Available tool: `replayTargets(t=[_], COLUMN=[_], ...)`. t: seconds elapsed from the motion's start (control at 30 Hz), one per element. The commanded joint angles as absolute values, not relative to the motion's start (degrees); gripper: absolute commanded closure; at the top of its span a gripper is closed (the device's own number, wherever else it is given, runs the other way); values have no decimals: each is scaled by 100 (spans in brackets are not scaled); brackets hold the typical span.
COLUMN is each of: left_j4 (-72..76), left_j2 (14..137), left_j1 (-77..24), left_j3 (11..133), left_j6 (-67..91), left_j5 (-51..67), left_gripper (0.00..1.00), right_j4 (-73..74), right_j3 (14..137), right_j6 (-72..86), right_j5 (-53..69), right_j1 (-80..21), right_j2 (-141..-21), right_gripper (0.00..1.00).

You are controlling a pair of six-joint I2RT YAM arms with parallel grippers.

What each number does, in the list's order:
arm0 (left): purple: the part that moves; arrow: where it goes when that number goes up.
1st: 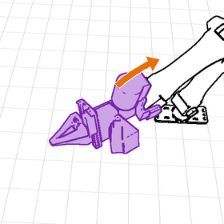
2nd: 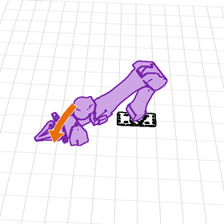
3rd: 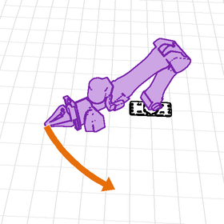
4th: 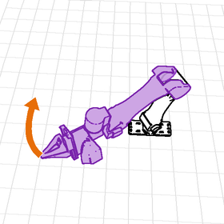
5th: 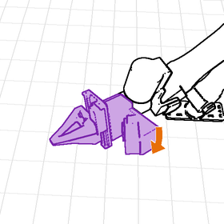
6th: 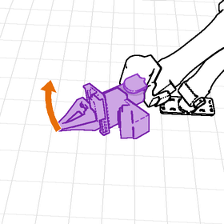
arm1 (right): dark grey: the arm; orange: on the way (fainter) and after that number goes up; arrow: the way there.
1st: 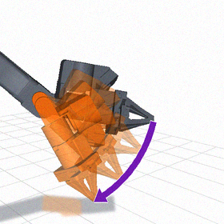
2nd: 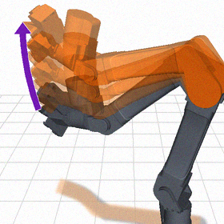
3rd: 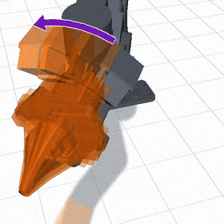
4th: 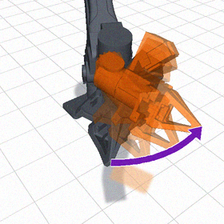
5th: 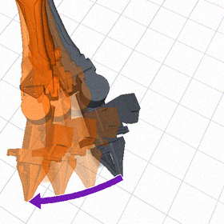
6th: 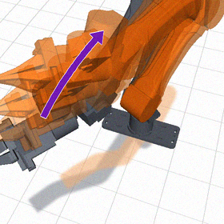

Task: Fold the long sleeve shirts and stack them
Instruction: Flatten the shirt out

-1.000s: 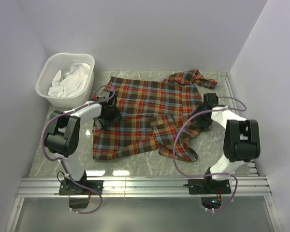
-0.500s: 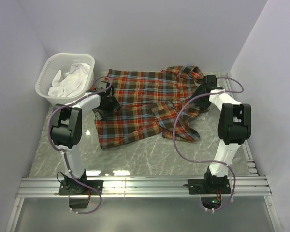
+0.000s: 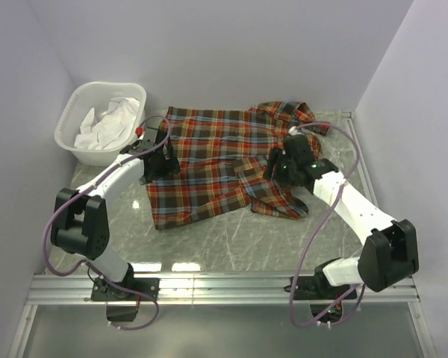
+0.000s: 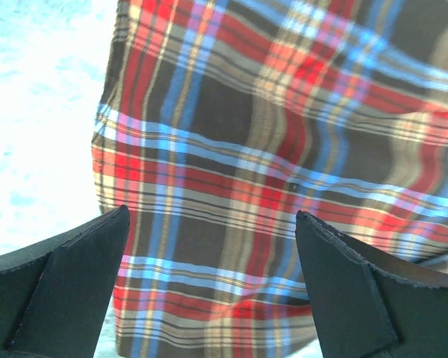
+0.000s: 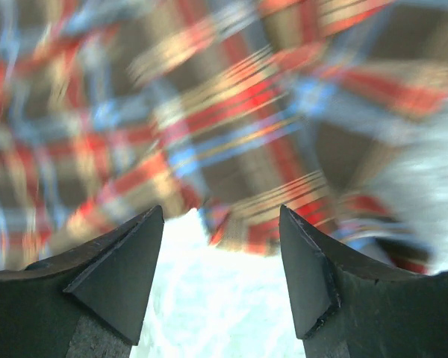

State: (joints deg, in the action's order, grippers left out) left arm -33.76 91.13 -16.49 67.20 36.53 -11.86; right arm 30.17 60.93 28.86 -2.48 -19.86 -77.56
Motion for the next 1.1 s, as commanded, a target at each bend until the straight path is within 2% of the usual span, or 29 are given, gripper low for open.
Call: replayTargets(t=[0.0, 0.27, 0.47, 0.57, 0.63, 0.67, 0.7, 0.73, 0.77, 1.07], left_j4=[-3383, -3392, -3392, -3428, -3454, -3454, -3454, -3454, -3454, -3410], left_j2=[9246, 9061, 9184, 9307, 9404, 9430, 9448, 9492, 9501, 9799], left_j1=[-1652, -1652, -1652, -1652, -1652, -1644, -1652, -1652, -1652, -1652], left_j3=[6749, 6601, 6662, 6688, 6706, 6715, 6724, 6724, 6732, 6759], left_j6=[3358, 3375, 3375, 3384, 3393, 3410, 3410, 3410, 3419, 3454], left_j5=[-1467, -1687, -1670, -1714, -1723, -1705, -1688, -1670, -1653, -1494], left_gripper=[1, 1, 1, 1, 1, 1, 1, 1, 1, 1], right_j4=[3296, 3410, 3410, 3436, 3541, 3612, 3699, 3874, 3972, 5492], right_j3=[5757, 5722, 5871, 5889, 5889, 5906, 5924, 5933, 5941, 6328], right_j6=[2707, 2260, 2048, 2022, 2013, 2004, 2013, 2013, 2039, 2171], right_j5=[-429, -1203, -1134, -1055, -1002, -1011, -1002, -1011, -993, -168], right_j1=[-2476, -2795, -2795, -2804, -2812, -2812, -2830, -2830, -2839, -2865], right_j2=[-7839, -8885, -9438, -9457, -9378, -9317, -9160, -9063, -8940, -7314], right_gripper=[30, 27, 29, 40, 55, 65, 89, 97, 100, 100])
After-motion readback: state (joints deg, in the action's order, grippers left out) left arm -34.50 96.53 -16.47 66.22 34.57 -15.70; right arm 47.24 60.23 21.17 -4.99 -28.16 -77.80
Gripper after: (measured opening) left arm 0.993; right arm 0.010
